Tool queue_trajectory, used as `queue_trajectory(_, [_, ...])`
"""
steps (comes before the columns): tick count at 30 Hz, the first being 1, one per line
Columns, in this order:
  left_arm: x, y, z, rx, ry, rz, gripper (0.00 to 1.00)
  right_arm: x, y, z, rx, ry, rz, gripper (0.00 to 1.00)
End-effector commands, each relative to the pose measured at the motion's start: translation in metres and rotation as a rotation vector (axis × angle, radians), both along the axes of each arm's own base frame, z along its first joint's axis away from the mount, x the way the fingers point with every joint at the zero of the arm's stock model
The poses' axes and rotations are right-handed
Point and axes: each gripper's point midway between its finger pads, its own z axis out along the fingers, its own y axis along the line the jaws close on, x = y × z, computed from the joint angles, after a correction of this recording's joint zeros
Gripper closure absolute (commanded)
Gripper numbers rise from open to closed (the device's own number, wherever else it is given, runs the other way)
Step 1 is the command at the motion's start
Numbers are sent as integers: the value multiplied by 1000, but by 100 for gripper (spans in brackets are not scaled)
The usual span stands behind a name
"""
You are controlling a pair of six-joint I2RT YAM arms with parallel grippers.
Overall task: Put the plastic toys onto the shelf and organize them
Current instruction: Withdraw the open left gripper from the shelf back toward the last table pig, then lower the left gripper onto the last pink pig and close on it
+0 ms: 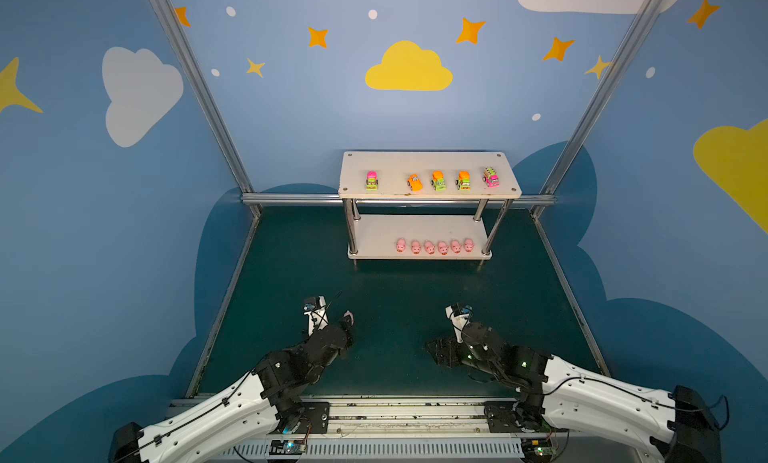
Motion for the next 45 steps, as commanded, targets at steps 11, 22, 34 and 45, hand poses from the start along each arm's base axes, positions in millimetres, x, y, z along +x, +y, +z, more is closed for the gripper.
queue_trajectory(11, [13, -12, -54, 110, 65, 14, 24, 11, 7, 4, 4, -28, -36, 17])
queue_trajectory(22, [33, -15, -80, 169, 145, 35, 26, 16, 1, 2, -25, -39, -55, 17])
queue_trajectory(34, [52, -22, -95, 193, 191, 31, 30, 23, -13, -8, -20, -12, -91, 17])
queue_trajectory(45, [59, -24, -109, 232, 246, 42, 52, 27, -20, -16, -12, 18, -109, 17])
